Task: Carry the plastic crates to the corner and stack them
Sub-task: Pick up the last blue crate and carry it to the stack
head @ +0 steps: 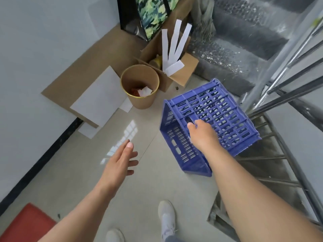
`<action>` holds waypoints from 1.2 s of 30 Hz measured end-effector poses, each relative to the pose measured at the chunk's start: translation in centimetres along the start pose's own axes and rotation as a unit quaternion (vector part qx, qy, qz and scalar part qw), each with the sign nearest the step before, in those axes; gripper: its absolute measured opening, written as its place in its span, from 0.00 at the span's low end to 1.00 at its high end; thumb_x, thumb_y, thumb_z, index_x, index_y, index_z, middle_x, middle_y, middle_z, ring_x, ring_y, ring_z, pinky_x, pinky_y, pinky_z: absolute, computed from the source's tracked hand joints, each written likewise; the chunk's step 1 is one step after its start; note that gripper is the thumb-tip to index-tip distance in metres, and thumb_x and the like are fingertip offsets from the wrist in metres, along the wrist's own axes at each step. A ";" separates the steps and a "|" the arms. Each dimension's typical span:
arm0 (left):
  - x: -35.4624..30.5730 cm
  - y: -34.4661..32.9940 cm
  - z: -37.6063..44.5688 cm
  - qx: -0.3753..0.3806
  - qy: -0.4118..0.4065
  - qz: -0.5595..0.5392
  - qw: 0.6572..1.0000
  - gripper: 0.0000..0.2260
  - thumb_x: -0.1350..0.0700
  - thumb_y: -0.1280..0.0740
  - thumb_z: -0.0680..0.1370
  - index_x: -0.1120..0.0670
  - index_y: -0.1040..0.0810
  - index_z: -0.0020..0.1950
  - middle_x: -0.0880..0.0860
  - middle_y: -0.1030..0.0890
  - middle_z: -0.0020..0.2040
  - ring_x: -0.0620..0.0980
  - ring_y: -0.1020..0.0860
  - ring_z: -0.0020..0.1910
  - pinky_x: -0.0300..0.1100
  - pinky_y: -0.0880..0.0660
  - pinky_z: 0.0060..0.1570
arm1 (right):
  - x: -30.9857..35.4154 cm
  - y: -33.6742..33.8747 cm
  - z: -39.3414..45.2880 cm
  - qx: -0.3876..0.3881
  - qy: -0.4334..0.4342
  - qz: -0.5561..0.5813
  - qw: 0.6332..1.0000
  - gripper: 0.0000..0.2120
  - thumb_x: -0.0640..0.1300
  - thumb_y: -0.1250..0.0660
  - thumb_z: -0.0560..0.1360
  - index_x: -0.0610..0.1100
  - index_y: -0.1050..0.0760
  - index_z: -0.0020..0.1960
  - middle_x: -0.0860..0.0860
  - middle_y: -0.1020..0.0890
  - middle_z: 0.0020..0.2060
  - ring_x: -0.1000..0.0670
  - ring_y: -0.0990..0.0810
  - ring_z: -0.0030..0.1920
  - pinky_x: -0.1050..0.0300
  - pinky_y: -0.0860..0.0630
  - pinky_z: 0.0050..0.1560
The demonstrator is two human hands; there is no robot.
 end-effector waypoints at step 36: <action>25.2 11.8 5.9 -0.142 0.100 -0.190 0.966 0.21 0.41 0.46 0.80 0.47 0.35 0.71 0.53 0.21 0.58 0.52 0.20 0.52 0.52 0.23 0.53 | 5.1 -14.2 -0.5 -0.161 0.108 -0.205 0.959 0.25 0.54 0.55 0.82 0.38 0.36 0.70 0.38 0.26 0.62 0.35 0.25 0.58 0.48 0.36 0.45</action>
Point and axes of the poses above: each hand's wrist, its own z-axis towards the middle knuckle, its own y-axis out of the back of the hand, x = y × z, the point moved 9 cm from there along z, towards the middle knuckle
